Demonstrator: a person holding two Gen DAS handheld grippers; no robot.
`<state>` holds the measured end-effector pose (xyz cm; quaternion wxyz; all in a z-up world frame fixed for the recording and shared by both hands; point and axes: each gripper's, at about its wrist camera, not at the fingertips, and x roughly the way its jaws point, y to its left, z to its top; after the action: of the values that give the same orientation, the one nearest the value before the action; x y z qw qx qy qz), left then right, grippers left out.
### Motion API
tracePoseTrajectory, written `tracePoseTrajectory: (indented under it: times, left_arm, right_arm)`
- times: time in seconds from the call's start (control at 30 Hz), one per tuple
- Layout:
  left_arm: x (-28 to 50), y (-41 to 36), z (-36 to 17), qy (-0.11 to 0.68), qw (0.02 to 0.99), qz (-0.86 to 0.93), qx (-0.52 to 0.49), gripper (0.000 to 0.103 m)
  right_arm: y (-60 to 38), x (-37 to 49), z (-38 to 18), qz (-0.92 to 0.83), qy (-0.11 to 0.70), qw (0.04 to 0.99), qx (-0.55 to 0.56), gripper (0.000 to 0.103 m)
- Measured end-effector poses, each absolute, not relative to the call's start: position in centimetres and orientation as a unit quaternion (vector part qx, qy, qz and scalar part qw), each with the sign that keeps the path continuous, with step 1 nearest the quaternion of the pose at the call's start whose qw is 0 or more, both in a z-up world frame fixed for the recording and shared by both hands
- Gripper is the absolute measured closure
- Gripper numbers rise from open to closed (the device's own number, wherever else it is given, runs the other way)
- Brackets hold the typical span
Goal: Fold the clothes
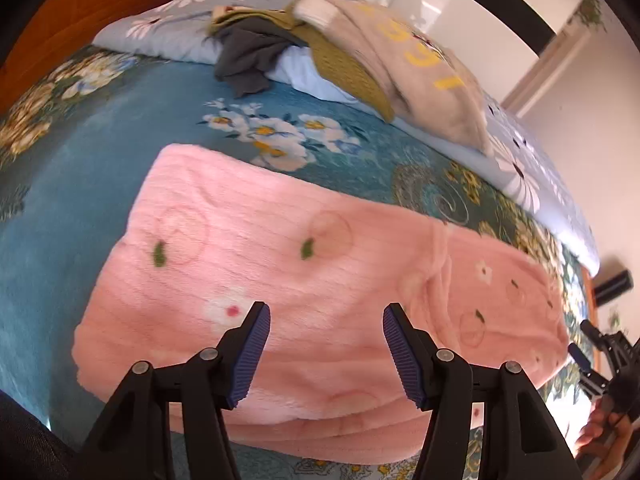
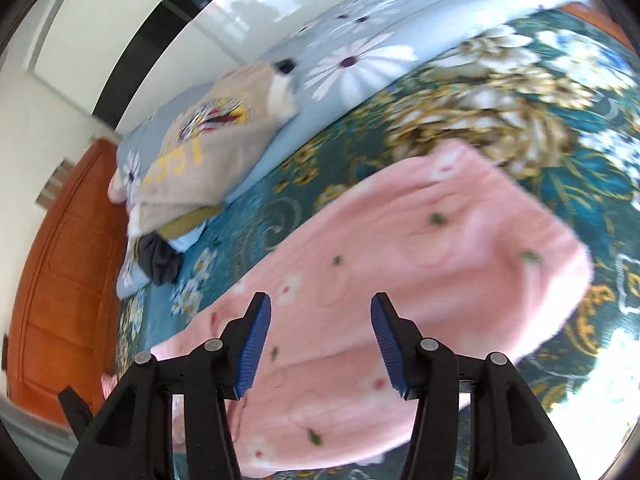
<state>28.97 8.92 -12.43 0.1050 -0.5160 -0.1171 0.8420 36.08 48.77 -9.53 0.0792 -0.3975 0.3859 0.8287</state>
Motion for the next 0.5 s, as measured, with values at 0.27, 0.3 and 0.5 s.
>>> tracePoseTrajectory:
  times: [0.27, 0.3, 0.5]
  left_arm:
    - [31.0, 16.3, -15.0, -0.066, 0.244, 0.778, -0.575, 0.04]
    - [31.2, 16.4, -15.0, -0.062, 0.245, 0.777, -0.576, 0.04]
    - [30.1, 11.9, -12.8, -0.195, 0.265, 0.774, -0.542, 0.04]
  right_arm:
    - [55.3, 43.0, -15.3, 0.749, 0.555, 0.138, -0.335, 0.033]
    - [55.2, 42.7, -15.8, 0.744, 0.568, 0.128, -0.328, 0.033]
    - [55.5, 40.3, -18.2, 0.715, 0.603, 0.153, -0.321, 0.033]
